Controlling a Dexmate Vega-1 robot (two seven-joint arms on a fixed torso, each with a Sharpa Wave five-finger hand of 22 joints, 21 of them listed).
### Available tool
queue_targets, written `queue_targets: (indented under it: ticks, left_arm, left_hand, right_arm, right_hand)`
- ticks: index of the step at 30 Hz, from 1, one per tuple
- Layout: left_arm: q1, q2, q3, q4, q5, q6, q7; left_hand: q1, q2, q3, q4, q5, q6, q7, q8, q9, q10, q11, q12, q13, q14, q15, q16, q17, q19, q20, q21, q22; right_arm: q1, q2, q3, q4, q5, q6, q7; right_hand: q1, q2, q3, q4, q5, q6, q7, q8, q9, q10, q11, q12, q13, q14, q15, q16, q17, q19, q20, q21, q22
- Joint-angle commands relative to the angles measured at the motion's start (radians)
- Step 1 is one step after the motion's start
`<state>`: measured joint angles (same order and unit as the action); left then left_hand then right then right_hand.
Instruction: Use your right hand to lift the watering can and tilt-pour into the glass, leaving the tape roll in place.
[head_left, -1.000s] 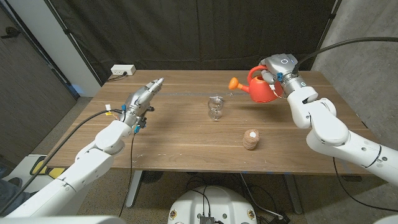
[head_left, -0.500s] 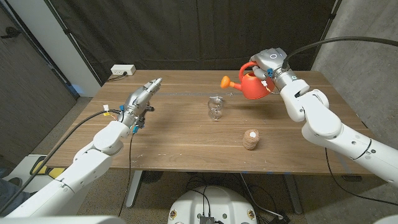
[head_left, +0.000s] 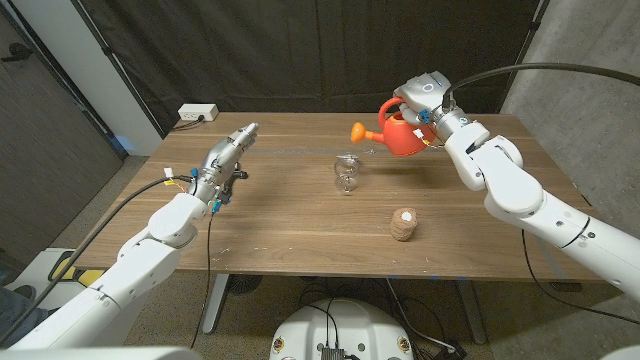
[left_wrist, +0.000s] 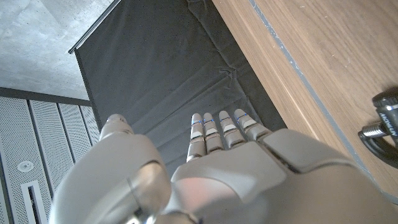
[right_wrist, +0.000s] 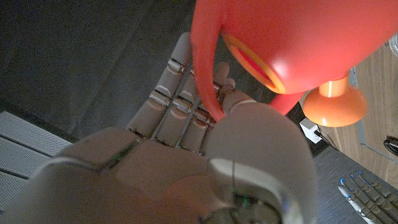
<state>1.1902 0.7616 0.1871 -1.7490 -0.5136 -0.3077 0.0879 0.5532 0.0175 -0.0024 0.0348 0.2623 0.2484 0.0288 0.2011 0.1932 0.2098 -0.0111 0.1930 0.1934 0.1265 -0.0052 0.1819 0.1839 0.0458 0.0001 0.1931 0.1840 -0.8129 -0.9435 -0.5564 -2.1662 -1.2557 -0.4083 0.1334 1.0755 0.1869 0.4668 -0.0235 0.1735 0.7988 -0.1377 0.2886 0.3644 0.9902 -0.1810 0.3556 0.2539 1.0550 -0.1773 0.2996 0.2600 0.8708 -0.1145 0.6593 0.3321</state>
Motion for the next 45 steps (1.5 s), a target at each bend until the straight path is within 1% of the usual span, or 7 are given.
queue_targets:
  ticks: [1,10,19,23,30,34,45]
  left_arm:
    - [-0.016,-0.007,0.005,0.018,-0.017,-0.001,-0.015]
    - [-0.03,-0.003,0.006,0.023,-0.019,-0.002,-0.026]
    - [-0.025,0.0,-0.003,0.018,-0.02,-0.004,-0.017]
    - [-0.022,0.002,-0.005,0.013,-0.021,0.001,-0.014]
    - [-0.022,0.004,-0.003,0.002,-0.016,0.005,-0.011]
    - [-0.023,0.002,0.0,0.0,-0.016,0.008,-0.012]
    - [-0.011,0.002,-0.001,-0.011,-0.015,0.013,-0.003]
  left_hand:
    - [-0.018,0.001,-0.003,0.01,-0.001,0.01,-0.002,0.003,0.001,0.007,0.0,0.01,0.006,0.002,0.001,0.009,0.005,-0.007,0.002,0.004,0.003]
    - [-0.032,0.005,-0.008,0.019,-0.002,0.012,-0.005,0.003,0.001,0.007,-0.001,0.011,0.006,0.0,0.002,0.009,0.005,-0.01,0.003,0.005,0.003]
    - [-0.041,0.007,-0.012,0.026,-0.003,0.012,-0.005,0.003,0.001,0.006,0.001,0.011,0.006,0.001,0.001,0.01,0.005,-0.012,0.004,0.006,0.003]
    - [-0.045,0.009,-0.014,0.028,-0.003,0.014,-0.003,0.004,0.001,0.006,0.002,0.011,0.006,0.001,0.003,0.01,0.005,-0.012,0.004,0.006,0.003]
    - [-0.049,0.01,-0.017,0.032,-0.003,0.015,-0.001,0.004,0.001,0.006,-0.001,0.012,0.005,0.001,0.002,0.01,0.005,-0.013,0.005,0.007,0.003]
    - [-0.052,0.011,-0.018,0.033,-0.004,0.015,-0.001,0.004,0.001,0.006,-0.001,0.012,0.005,0.001,0.002,0.01,0.005,-0.014,0.005,0.007,0.003]
    - [-0.057,0.012,-0.022,0.038,-0.004,0.015,-0.002,0.003,0.001,0.005,-0.001,0.012,0.005,0.001,0.001,0.01,0.005,-0.014,0.006,0.008,0.003]
  right_arm:
    - [0.006,0.01,0.015,0.044,-0.095,0.08,-0.05]
    - [0.041,0.002,0.007,0.067,-0.165,0.146,-0.036]
    - [0.056,-0.017,0.014,0.069,-0.202,0.202,-0.049]
    - [0.064,-0.021,0.012,0.069,-0.224,0.225,-0.046]
    - [0.082,-0.043,0.008,0.062,-0.261,0.282,-0.029]
    - [0.092,-0.038,0.001,0.06,-0.296,0.297,-0.004]
    - [0.118,-0.035,-0.01,0.07,-0.346,0.341,-0.005]
  right_hand:
    - [0.014,-0.007,0.002,-0.011,0.001,0.012,-0.001,0.002,0.003,0.015,0.001,0.009,0.004,0.01,-0.056,0.005,0.002,-0.002,-0.109,0.009,0.005]
    - [0.017,-0.011,0.0,-0.017,-0.001,0.013,-0.007,-0.002,-0.001,0.019,0.001,0.01,0.004,0.014,-0.055,0.005,0.002,-0.001,-0.108,0.016,0.006]
    - [0.018,-0.012,-0.002,-0.02,-0.001,0.02,-0.013,-0.003,-0.003,0.021,0.0,0.011,0.004,0.016,-0.055,0.004,0.0,-0.001,-0.108,0.019,0.006]
    - [0.024,-0.024,-0.007,-0.036,-0.002,0.061,-0.03,0.001,-0.016,0.035,0.005,0.011,-0.002,0.022,-0.055,0.003,-0.003,-0.001,-0.108,0.03,0.005]
    - [0.025,-0.027,-0.01,-0.04,-0.002,0.065,-0.031,-0.004,-0.022,0.036,0.004,0.008,-0.006,0.023,-0.055,0.001,-0.005,-0.002,-0.107,0.034,0.005]
    - [0.025,-0.028,-0.011,-0.042,-0.002,0.066,-0.032,-0.006,-0.024,0.038,0.001,0.007,-0.007,0.024,-0.056,0.001,-0.005,-0.002,-0.107,0.036,0.005]
    - [0.025,-0.027,-0.019,-0.049,-0.001,0.08,-0.037,-0.014,-0.038,0.051,-0.005,0.005,-0.015,0.045,-0.057,0.009,-0.003,0.003,-0.106,0.051,0.005]
